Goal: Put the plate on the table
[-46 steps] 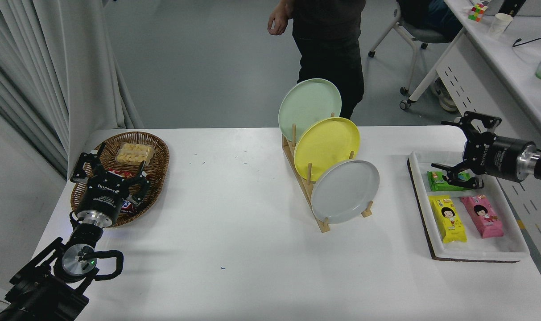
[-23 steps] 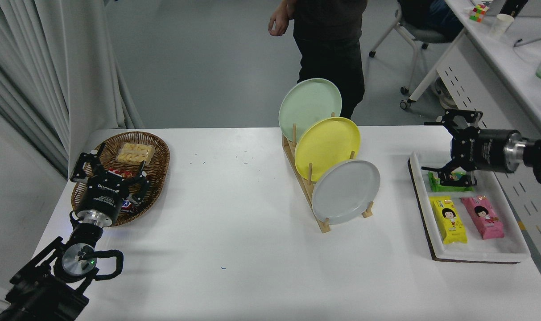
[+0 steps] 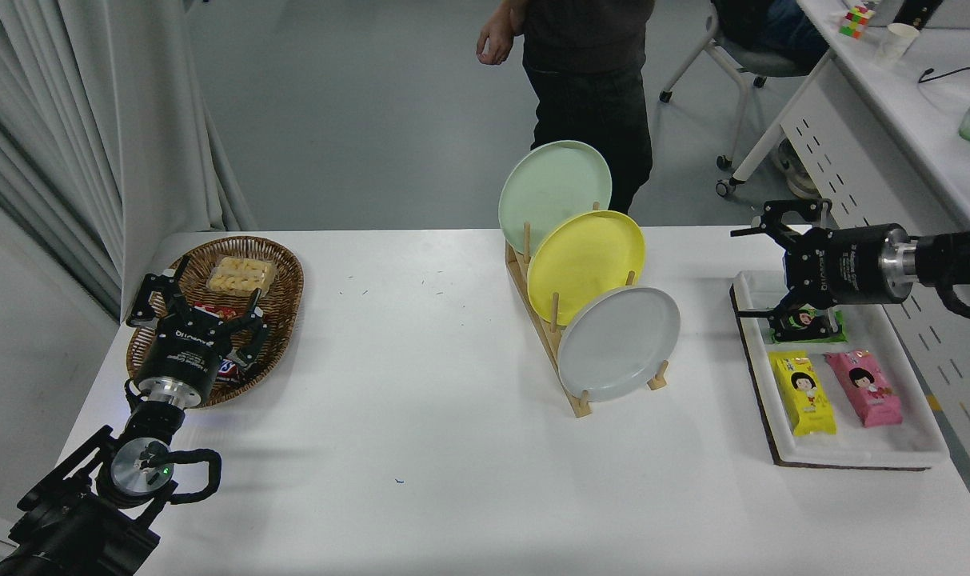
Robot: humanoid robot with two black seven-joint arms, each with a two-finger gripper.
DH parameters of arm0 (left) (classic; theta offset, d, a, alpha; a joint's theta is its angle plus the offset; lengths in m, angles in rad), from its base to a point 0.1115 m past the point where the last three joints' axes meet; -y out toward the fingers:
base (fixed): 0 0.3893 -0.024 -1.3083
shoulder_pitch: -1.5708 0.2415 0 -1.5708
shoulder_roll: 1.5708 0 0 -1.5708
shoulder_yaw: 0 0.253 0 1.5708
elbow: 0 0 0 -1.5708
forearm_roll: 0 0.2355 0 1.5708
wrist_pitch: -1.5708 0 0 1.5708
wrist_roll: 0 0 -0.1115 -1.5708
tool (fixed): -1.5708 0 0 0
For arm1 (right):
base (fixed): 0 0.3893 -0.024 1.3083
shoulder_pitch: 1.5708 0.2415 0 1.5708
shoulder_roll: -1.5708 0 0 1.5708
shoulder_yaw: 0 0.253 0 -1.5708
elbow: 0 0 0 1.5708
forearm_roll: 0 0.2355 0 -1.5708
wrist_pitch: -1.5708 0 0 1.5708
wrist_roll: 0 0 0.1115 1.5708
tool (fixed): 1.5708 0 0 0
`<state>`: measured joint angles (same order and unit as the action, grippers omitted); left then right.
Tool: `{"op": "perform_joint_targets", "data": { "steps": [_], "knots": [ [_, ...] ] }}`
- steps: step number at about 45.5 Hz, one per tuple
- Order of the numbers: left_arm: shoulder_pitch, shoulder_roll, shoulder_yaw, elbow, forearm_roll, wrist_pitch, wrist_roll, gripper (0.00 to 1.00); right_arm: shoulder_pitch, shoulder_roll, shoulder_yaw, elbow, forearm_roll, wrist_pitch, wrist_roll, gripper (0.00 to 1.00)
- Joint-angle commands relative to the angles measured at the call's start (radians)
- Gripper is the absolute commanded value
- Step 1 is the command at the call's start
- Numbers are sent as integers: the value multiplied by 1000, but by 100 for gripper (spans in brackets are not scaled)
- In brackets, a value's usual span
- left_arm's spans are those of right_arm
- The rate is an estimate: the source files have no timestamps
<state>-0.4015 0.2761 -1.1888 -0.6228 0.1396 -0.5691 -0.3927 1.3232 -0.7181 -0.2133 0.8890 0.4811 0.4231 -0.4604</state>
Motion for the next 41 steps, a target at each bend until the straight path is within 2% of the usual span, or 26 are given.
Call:
{"op": "perform_joint_targets", "data": {
  "steps": [1,33,41],
  "knots": [
    [1,0,0,0,0,0,0,98,74,34,-104,10,-58,-1,-9,100],
    [0,0,0,0,0,0,0,98,70,127,-84,-41,-85,19,-12,100],
    [0,0,0,0,0,0,0,98,65,244,-81,-159,-73,3,-12,100]
  ]
}}
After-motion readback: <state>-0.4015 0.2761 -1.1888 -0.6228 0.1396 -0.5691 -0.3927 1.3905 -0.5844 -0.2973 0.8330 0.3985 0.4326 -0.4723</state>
